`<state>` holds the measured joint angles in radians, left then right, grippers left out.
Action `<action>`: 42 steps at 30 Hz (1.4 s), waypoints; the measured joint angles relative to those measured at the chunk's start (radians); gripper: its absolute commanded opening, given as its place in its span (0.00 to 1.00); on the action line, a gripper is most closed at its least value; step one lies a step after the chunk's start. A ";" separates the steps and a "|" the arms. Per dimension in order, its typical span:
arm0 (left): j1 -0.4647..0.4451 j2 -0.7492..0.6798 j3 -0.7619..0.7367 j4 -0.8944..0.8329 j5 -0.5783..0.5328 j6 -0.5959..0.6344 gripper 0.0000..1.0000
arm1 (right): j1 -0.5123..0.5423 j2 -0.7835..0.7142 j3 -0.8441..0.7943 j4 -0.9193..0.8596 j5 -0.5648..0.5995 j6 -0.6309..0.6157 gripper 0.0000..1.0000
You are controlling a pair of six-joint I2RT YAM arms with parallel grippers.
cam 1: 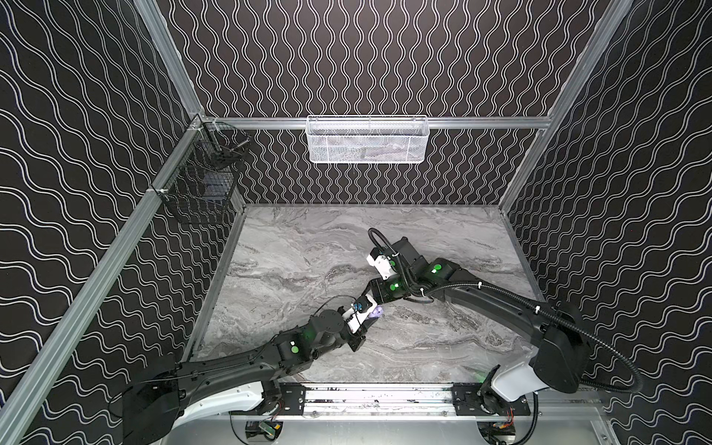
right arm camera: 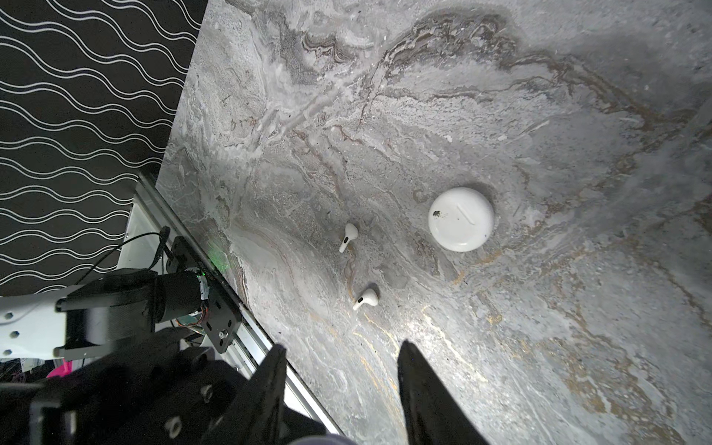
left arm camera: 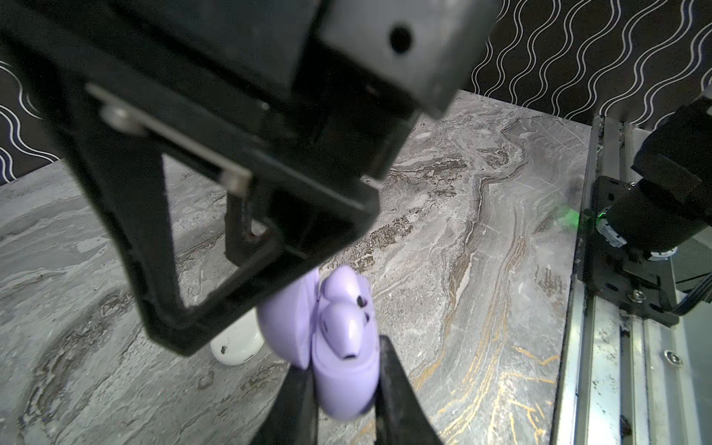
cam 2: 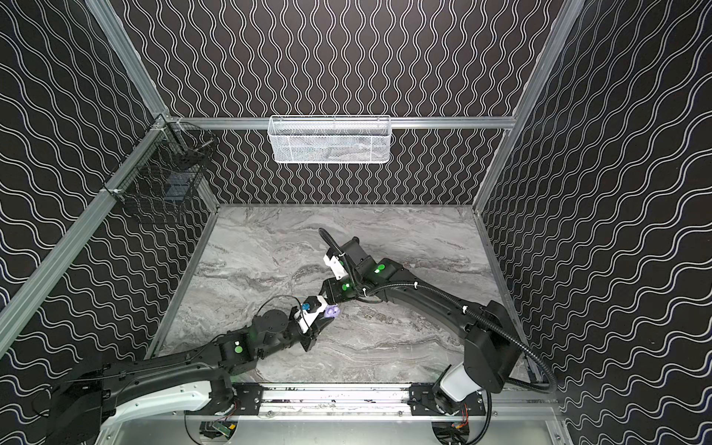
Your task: Insert the wireless bluetooth earbuds into the charging case
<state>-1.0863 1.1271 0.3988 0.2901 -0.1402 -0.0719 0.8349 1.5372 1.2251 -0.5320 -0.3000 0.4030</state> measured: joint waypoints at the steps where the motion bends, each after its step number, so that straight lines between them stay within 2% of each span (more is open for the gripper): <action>1: 0.000 0.001 0.000 -0.001 0.000 0.000 0.10 | 0.000 -0.002 -0.003 0.002 0.000 0.000 0.49; 42: 0.000 -0.015 0.000 -0.023 -0.039 0.000 0.10 | 0.002 -0.051 -0.041 0.025 0.001 0.001 0.50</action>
<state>-1.0866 1.1118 0.3988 0.2668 -0.1791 -0.0723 0.8368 1.4860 1.1843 -0.5068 -0.2993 0.4038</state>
